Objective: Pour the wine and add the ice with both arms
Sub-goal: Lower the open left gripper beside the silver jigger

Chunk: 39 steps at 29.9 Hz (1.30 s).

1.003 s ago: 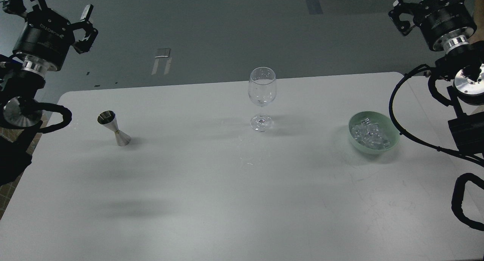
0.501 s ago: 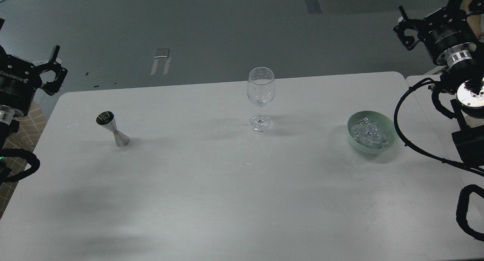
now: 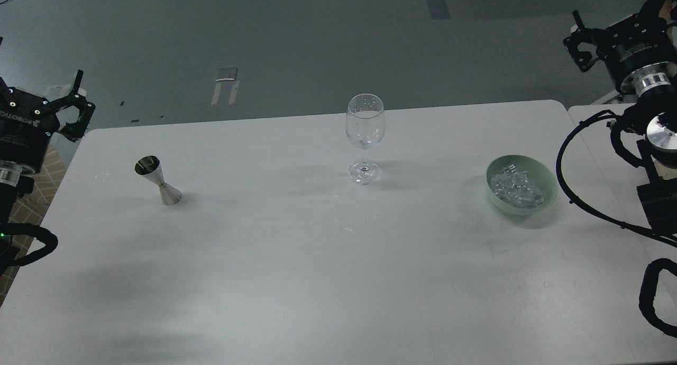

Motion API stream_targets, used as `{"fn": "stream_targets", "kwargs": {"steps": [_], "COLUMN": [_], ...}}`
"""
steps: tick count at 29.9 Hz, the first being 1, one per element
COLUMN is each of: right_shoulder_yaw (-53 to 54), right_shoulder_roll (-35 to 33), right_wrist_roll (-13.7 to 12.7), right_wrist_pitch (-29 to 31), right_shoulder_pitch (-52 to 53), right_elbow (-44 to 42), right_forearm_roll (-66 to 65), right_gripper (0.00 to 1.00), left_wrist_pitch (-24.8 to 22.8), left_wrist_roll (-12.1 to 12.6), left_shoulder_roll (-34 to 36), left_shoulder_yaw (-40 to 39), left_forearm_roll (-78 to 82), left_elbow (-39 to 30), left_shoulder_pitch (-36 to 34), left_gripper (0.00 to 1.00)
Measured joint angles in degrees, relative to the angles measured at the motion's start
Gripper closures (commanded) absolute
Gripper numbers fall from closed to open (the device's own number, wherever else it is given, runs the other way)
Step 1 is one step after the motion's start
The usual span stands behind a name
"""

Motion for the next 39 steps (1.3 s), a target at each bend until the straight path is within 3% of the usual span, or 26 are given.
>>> {"fn": "stream_targets", "kwargs": {"steps": [3,7,9,13,28,33,39], "right_shoulder_yaw": [0.0,0.0,0.0,0.0,-0.1,0.0,0.0], "right_shoulder_roll": [-0.2,-0.8,-0.8,-0.8,-2.0,-2.3,-2.3], "right_wrist_roll": [0.0,0.0,0.0,0.0,0.0,0.0,0.0], "right_wrist_pitch": [0.0,0.0,0.0,-0.1,-1.7,-1.7,-1.7], "right_shoulder_pitch": [-0.6,-1.7,-2.2,-2.5,-2.5,-2.6,-2.6], "right_elbow": [0.5,0.9,0.9,0.9,0.9,0.9,0.9], "right_forearm_roll": [0.0,0.0,0.0,0.0,0.0,0.0,0.0], "right_gripper": [0.0,0.0,0.0,0.0,0.0,0.0,0.0], "left_wrist_pitch": [0.1,0.4,0.5,0.6,0.6,0.1,-0.3], "left_wrist_roll": [3.9,5.9,6.1,6.1,5.8,5.7,5.7], "left_shoulder_roll": [0.0,0.9,1.0,-0.5,-9.8,-11.0,-11.3], "left_shoulder_yaw": [-0.1,-0.5,-1.7,-3.4,-4.0,-4.0,-4.1], "left_forearm_roll": [-4.8,-12.5,-14.0,-14.7,-15.1,-15.1,-15.1], "left_elbow": [-1.6,-7.9,-10.2,-11.5,-12.1,-12.0,-11.9], "left_shoulder_pitch": [3.1,9.4,12.3,15.9,20.9,22.8,23.3], "left_gripper": [0.04,0.04,0.05,0.17,0.16,0.22,0.23]}}
